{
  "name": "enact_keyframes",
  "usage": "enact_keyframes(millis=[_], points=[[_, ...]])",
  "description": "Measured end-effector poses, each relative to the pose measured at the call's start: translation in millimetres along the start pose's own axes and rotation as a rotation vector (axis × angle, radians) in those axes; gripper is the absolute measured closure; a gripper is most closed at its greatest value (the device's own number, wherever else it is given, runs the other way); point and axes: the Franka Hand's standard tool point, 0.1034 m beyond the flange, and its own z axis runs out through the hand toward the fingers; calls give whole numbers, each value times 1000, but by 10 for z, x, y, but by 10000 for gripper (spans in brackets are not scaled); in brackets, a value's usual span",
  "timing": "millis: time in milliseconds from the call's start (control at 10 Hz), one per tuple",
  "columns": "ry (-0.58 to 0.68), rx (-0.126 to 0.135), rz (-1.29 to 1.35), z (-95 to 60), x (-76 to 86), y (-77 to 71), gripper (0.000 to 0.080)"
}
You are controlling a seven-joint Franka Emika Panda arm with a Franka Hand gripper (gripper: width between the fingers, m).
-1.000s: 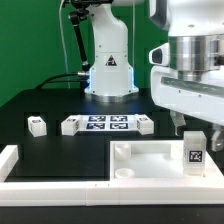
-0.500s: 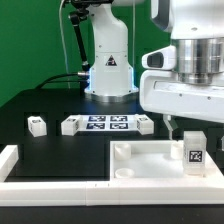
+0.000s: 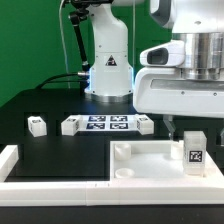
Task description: Assemble square table
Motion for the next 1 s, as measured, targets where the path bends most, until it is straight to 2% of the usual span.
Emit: enact_keyframes(millis=[100,200,500,600,800,1000], points=[[-1,2,75,0,-4,-6,442],[-2,1,154,2,-5,-3,509],[-6,5,385,7,-5,12,509],[-12,12,534,12,0,31,509],[-49,44,878,25,10,83,509],[-65,101,1137,28,-7,127,507]])
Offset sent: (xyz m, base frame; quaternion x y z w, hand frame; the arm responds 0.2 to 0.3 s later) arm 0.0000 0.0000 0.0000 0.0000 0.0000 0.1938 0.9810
